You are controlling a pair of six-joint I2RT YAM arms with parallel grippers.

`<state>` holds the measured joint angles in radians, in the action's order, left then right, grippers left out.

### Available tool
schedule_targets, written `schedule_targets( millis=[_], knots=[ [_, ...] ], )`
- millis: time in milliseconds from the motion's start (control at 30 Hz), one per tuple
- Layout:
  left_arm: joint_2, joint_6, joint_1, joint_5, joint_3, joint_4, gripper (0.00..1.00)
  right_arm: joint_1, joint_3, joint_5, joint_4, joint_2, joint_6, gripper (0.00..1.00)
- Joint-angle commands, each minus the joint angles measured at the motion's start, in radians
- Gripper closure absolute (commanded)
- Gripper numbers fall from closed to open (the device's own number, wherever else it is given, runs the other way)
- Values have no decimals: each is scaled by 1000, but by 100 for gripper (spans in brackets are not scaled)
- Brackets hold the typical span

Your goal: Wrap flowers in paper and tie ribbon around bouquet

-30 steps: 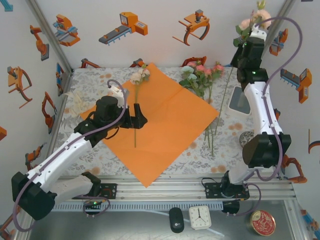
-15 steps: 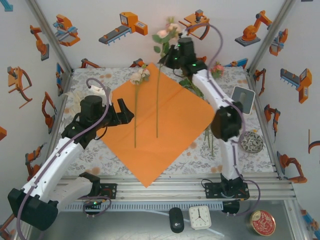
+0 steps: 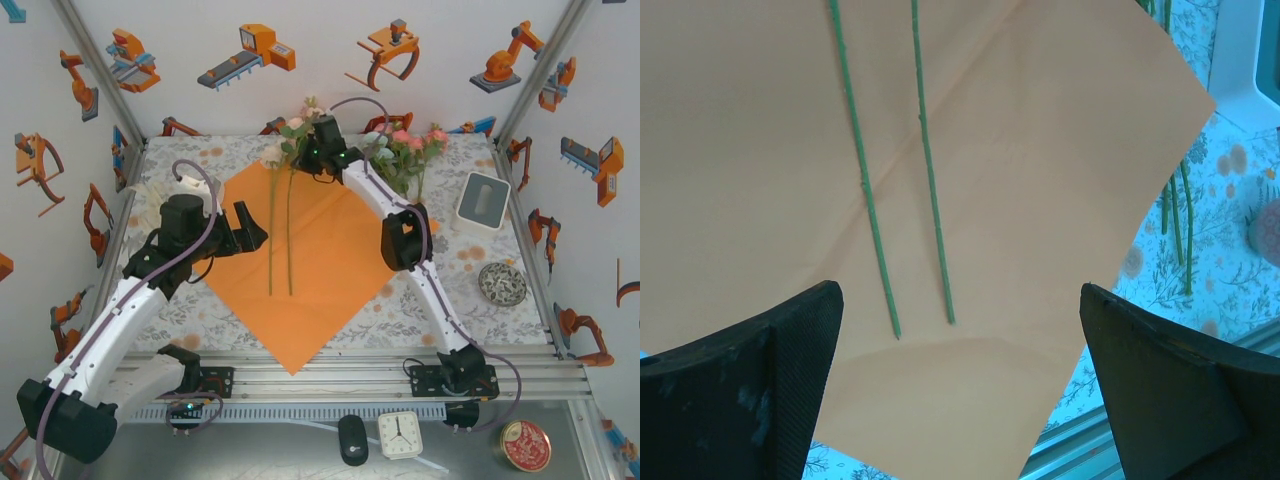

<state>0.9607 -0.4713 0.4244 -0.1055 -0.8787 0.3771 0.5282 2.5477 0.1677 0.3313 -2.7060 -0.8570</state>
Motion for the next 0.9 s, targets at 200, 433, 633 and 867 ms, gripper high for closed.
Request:
schedule_targets(
  millis=[200,433,633,867],
  knots=[
    [-3,-19,-6,-21,21,-4,6,16,-29,5,-28,9,-40,69],
    [-17,-20,-6,-57,35,-26,6,-28,-225,-34,18,265,104,48],
    [4,-19,17,-203,48,-133,6,-119,-537,-51,20,572,255,44],
    [85,11,90,-183,9,-149,6,-238,-787,35,28,748,354,52]
  ],
)
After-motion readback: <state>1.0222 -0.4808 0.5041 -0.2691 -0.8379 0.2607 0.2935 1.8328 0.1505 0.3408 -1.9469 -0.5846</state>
